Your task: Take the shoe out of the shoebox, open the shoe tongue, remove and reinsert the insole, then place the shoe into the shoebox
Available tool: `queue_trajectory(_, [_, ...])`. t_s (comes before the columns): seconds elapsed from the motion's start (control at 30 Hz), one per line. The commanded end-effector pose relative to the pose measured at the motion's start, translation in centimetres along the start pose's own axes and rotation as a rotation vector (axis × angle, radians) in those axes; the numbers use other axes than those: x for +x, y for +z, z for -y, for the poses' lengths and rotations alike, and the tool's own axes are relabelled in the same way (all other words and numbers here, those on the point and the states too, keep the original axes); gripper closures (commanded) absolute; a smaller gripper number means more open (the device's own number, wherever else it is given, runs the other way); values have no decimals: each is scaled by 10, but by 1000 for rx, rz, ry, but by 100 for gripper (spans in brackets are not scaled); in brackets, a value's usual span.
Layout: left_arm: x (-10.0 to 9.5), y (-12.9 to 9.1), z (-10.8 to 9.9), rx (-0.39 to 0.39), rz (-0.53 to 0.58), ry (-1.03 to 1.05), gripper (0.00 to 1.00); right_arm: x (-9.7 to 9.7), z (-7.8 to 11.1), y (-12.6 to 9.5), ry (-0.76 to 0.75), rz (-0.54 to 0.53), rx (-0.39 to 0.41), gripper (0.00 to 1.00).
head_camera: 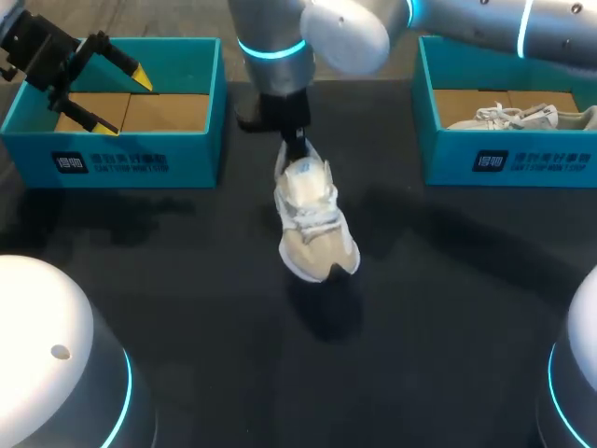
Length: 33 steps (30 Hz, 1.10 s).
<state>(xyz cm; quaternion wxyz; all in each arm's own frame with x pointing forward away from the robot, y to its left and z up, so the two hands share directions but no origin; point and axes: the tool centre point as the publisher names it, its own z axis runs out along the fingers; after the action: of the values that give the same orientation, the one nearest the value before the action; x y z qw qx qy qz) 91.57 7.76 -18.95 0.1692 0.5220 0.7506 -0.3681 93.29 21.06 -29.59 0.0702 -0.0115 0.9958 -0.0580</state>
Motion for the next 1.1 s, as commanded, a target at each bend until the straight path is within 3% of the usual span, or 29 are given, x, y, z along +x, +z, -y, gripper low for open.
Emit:
queue_trajectory(0.03, [0, 0, 0, 0, -2, 0, 0, 0, 2, -67, -10, 29, 26, 100])
queue_trajectory(0.3, [0, 0, 0, 0, -2, 0, 0, -15, 4, -116, 0, 88, 21, 100])
queue_trajectory(0.5, [0, 0, 0, 0, -2, 0, 0, -30, 1, -136, -1, 123, 5, 100])
queue_trajectory(1.1, [0, 0, 0, 0, -2, 0, 0, -30, 1, -136, -1, 123, 5, 100])
